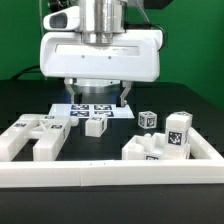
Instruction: Assemble chair
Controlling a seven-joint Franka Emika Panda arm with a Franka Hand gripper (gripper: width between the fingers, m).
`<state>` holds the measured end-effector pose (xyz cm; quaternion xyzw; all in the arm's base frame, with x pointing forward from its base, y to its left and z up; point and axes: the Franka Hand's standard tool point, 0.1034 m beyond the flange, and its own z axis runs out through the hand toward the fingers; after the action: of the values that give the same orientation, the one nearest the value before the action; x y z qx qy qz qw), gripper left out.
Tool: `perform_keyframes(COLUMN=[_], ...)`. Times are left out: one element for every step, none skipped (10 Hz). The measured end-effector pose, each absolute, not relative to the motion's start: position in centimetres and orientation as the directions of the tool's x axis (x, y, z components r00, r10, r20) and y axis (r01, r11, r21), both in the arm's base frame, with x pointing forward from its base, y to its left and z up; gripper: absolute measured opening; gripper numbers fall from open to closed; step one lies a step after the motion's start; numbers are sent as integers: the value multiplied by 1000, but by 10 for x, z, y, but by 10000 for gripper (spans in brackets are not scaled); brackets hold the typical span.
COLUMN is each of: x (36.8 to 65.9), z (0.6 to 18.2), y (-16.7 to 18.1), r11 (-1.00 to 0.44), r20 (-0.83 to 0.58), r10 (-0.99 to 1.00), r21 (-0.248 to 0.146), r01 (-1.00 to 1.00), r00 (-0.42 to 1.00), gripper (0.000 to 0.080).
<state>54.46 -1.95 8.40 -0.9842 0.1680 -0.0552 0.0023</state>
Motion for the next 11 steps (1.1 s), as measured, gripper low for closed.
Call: perform_keyframes(x=[544, 544, 544, 536, 516, 507, 504, 503, 504, 504, 496], z=[84, 83, 83, 78, 67, 64, 63, 63, 63, 62, 59], y=[-19, -20, -20, -27, -33, -37, -39, -38, -38, -38, -45], r11=[-944, -944, -944, -946, -942, -944, -945, -945, -945, -945, -952], r20=[107, 106, 106, 118, 103, 90, 81, 61, 65, 62, -41], r10=[-331, -331, -330, -322, -333, -328, -327, -328, -327, -326, -307], r21=[-23, -22, -21, -14, -3, 1, 3, 2, 2, 3, -1], r01=[-330, -330, -330, -323, -334, -329, -328, -328, -328, -327, -307], r00=[938, 938, 938, 939, 937, 940, 942, 943, 943, 943, 951], gripper=[649, 649, 649, 649, 649, 649, 649, 649, 649, 649, 649])
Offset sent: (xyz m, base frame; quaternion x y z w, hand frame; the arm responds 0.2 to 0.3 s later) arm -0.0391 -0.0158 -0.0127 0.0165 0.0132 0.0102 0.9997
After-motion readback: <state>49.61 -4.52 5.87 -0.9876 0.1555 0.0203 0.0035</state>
